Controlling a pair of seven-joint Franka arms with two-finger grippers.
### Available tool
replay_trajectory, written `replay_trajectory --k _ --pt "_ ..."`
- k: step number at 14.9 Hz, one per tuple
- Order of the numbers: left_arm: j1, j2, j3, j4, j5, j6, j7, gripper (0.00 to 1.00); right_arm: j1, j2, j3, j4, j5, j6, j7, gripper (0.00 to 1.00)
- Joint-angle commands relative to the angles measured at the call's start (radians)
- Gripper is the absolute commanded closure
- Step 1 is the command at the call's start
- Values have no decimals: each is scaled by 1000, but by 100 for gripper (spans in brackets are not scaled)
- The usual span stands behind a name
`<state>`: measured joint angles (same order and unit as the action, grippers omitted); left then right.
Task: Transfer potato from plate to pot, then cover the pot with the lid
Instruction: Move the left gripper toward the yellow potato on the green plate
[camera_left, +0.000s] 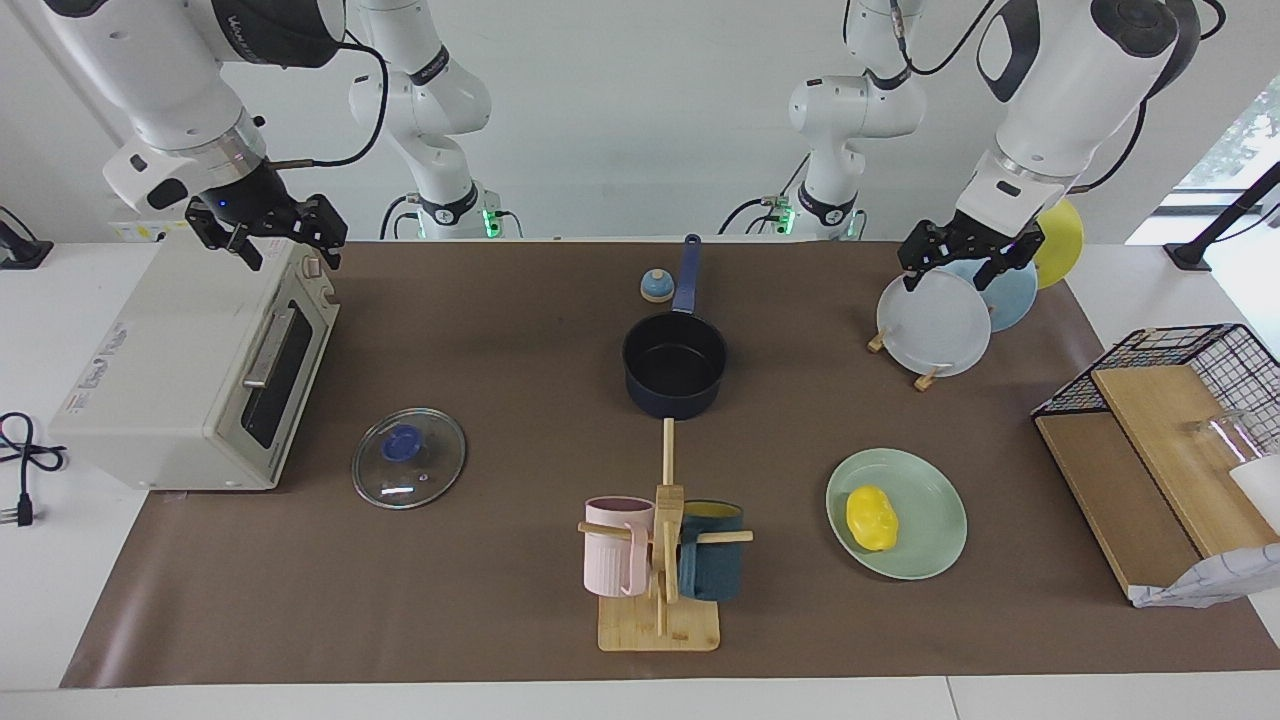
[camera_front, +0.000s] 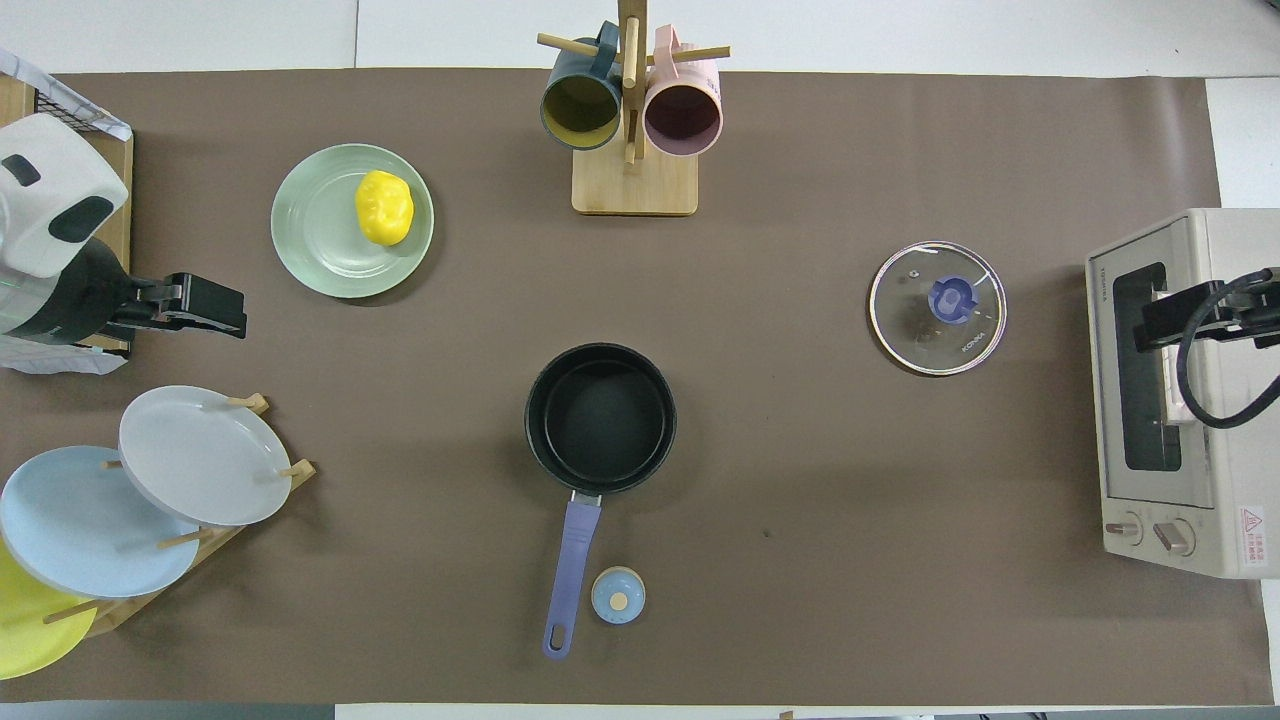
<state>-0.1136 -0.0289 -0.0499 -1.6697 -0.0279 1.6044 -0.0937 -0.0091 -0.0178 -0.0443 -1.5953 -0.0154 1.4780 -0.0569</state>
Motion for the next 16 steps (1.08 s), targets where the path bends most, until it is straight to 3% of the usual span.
replay_trajectory --k 1,11,16 --pt "-9 -16 7 -7 -15 -21 -3 0 -16 -8 9 -2 18 -10 11 0" --pt "-32 -8 1 7 -15 6 -3 0 3 -10 14 -5 18 -8 6 0" --pt "-54 139 1 112 -15 14 -6 0 0 -10 14 -8 20 -10 2 0"
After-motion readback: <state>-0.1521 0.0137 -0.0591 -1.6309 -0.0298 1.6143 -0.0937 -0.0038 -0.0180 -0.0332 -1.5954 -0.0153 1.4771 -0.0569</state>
